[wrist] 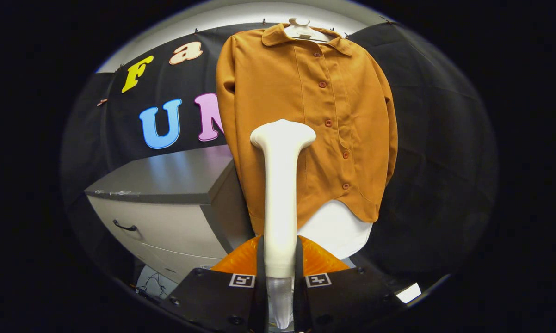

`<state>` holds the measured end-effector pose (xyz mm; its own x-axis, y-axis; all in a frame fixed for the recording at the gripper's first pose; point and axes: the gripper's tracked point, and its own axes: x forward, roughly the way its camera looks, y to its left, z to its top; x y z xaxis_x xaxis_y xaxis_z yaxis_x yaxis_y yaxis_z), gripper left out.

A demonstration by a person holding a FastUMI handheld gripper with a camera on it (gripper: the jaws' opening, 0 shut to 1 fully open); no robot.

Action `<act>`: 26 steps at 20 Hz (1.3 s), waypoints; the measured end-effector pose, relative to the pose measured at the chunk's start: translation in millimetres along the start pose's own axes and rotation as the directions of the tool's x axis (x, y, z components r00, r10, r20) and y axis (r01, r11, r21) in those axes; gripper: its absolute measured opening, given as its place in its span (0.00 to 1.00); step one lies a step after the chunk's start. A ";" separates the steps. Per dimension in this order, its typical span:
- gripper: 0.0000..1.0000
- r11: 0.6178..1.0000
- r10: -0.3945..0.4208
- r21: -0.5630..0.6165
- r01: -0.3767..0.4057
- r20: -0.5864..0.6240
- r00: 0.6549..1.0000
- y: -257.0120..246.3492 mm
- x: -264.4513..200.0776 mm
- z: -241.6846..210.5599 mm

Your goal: Iron the clothes twice with a garment steamer, once on the left side and once on the right side.

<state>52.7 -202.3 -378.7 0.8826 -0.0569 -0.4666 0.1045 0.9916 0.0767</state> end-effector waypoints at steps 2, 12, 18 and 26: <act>0.24 1.000 -0.005 0.008 0.005 -0.004 1.000 1.3 -8.6 -2.8; 0.24 0.999 0.032 0.003 -0.034 0.208 0.978 26.0 -67.9 98.8; 0.24 0.999 0.048 0.004 -0.054 0.381 0.923 28.5 -103.8 200.5; 0.24 1.000 0.023 -0.008 -0.022 0.525 0.851 -17.8 -121.9 304.2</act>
<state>82.7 -248.4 -55.1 0.9940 -0.0863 0.0674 0.0808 0.9935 0.0798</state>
